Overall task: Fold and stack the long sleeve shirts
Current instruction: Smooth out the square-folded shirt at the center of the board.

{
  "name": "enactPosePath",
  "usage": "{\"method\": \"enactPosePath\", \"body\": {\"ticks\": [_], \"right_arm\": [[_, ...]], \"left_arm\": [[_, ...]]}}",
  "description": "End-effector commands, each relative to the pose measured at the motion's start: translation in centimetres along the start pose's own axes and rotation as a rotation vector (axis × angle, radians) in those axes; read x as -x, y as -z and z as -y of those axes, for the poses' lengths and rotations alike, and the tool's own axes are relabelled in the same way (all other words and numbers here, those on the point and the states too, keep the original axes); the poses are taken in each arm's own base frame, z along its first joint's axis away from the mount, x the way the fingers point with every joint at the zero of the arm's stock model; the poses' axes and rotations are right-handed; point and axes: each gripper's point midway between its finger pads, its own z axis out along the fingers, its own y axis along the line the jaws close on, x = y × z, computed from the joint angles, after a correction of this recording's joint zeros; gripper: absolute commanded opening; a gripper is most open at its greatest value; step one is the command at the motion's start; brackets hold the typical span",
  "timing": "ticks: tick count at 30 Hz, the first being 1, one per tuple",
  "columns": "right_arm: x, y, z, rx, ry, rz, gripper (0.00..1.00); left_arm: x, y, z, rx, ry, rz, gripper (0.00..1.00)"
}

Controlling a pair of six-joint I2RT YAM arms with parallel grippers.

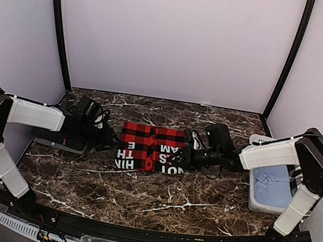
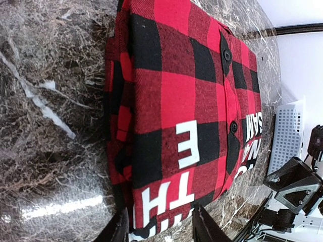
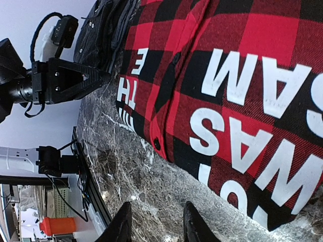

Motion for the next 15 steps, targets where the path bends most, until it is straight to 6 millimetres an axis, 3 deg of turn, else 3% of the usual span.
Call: {"method": "enactPosePath", "body": {"ticks": [1, 7, 15], "right_arm": [[2.1, 0.1, 0.0, -0.035, 0.027, 0.061, 0.31], [1.8, -1.0, 3.2, -0.054, -0.04, 0.054, 0.23], [-0.7, -0.9, 5.7, -0.072, -0.105, 0.04, 0.2]], "left_arm": [[1.7, 0.1, -0.1, 0.024, -0.031, 0.023, 0.42], [2.4, -1.2, -0.8, 0.034, -0.028, 0.009, 0.43], [2.1, -2.7, -2.3, 0.08, -0.028, -0.024, 0.47]]}}
